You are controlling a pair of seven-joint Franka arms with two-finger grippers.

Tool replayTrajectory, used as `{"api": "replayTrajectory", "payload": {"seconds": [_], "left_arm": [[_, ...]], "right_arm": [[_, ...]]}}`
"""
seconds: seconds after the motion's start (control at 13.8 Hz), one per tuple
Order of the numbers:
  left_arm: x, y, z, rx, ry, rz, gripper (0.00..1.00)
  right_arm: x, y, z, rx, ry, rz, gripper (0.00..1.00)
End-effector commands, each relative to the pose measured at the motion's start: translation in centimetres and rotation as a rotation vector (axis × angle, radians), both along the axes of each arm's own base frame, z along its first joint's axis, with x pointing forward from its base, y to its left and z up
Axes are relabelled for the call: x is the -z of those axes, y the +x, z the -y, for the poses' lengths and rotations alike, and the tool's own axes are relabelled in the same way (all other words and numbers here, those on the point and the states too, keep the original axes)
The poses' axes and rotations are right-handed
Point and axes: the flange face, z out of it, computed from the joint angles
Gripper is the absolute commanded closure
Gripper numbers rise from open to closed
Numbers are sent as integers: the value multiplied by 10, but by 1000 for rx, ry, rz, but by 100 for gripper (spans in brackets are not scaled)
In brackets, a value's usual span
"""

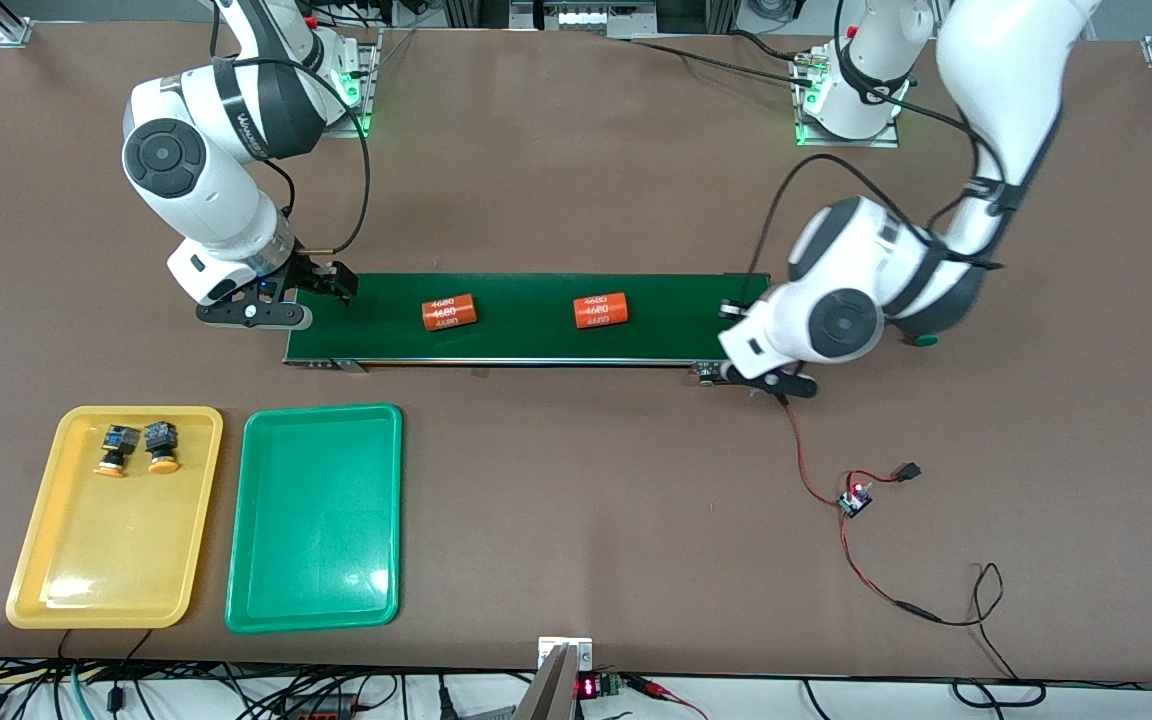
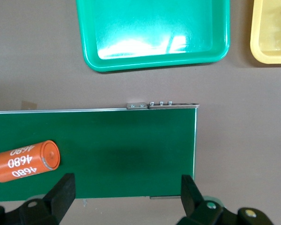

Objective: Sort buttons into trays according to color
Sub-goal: 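Place the green-cap button on the conveyor with the left gripper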

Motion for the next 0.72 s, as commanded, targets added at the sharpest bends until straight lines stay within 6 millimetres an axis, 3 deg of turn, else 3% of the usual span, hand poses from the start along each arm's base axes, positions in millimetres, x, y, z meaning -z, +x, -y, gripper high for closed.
{"api": "replayTrajectory", "payload": {"seconds": [0.0, 0.14, 0.22, 0.29, 0.43, 0.51, 0.65], "left_arm": [[5, -26, 21, -52, 22, 3, 89], [20, -38, 32, -56, 9, 30, 82], [20, -38, 34, -65, 8, 44, 63], [19, -36, 32, -70, 9, 46, 6], [-9, -26, 24, -85, 18, 76, 0], [-56, -3, 4, -92, 55, 43, 0], [-82, 18, -32, -132, 109, -1, 0]], "right_arm": [[6, 1, -6, 12, 19, 5, 0], [7, 1, -10, 7, 23, 8, 0], [8, 0, -13, 1, 22, 7, 0], [10, -1, -13, -1, 22, 4, 0], [12, -1, -13, -1, 21, -1, 0], [12, -1, -12, 1, 20, -4, 0], [12, -2, -13, -1, 20, -2, 0]]}}
